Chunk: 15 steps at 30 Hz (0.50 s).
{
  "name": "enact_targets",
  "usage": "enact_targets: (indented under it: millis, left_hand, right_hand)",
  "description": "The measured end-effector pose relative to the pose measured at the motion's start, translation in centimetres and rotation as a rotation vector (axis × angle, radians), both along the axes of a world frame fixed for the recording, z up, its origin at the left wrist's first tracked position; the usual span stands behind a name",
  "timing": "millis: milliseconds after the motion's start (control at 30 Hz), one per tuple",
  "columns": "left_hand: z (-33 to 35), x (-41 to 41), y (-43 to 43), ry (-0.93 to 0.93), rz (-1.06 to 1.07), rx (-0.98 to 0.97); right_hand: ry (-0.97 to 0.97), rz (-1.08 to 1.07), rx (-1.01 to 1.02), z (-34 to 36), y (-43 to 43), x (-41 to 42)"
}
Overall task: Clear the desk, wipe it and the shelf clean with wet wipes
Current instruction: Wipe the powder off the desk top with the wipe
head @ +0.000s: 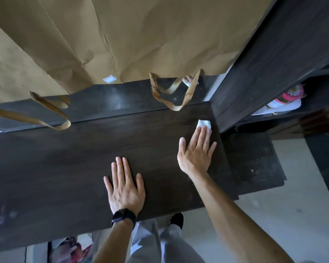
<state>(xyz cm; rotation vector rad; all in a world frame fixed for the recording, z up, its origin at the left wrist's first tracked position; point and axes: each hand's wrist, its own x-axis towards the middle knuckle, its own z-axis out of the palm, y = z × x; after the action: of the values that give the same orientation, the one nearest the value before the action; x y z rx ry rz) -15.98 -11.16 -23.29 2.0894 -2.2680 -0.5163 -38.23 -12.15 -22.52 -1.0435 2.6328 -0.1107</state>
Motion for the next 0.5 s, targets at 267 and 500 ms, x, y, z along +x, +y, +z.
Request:
enact_targets:
  millis: [267, 500]
  left_hand:
    - [-0.3, -0.2, -0.2, -0.018, -0.001, -0.002]
    - [-0.2, 0.1, -0.2, -0.016, -0.002, -0.011]
  right_hand:
    - [0.002, 0.589, -0.077, 0.2, 12.5, 9.0]
    - [0.094, 0.187, 0.0, -0.7, 12.3, 0.2]
